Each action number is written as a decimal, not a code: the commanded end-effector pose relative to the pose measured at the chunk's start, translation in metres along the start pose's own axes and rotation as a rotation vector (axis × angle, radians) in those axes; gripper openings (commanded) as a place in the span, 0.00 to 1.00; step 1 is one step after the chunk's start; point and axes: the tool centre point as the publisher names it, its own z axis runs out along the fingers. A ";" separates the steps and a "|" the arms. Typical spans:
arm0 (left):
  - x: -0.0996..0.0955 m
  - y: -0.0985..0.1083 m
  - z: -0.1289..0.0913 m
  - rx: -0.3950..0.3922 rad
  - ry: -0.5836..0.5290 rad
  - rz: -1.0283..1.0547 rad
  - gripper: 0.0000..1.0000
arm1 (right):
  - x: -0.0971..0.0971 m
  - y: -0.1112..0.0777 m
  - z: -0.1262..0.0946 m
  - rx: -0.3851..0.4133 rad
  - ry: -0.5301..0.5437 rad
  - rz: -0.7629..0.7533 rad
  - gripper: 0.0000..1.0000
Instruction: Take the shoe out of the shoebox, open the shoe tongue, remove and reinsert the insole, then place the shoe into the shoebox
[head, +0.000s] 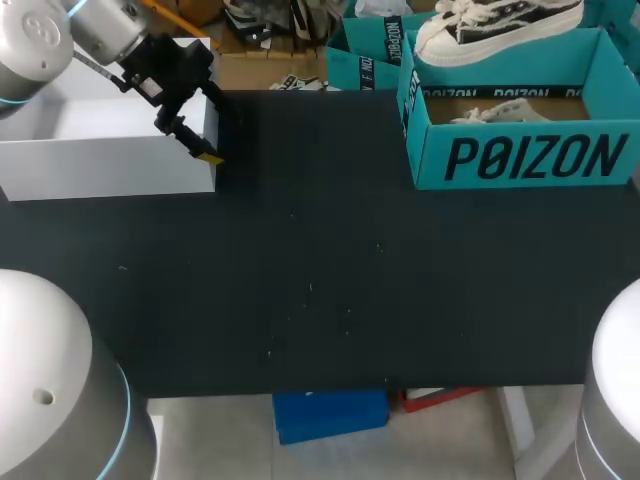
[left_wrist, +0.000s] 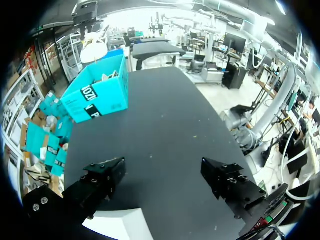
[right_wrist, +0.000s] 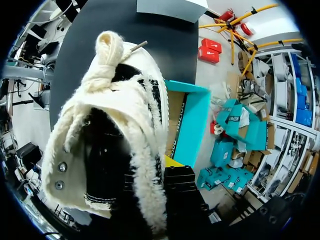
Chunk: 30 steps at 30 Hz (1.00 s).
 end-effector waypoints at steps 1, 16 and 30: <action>0.001 0.000 0.000 -0.004 0.000 0.000 1.00 | -0.036 -0.033 0.027 -0.028 0.049 0.007 0.00; 0.001 0.000 0.000 -0.004 0.000 0.000 1.00 | -0.083 -0.075 0.109 -0.074 0.057 0.088 0.00; 0.001 0.000 0.000 -0.004 0.000 0.000 1.00 | -0.075 -0.049 0.179 -0.098 0.081 0.085 0.00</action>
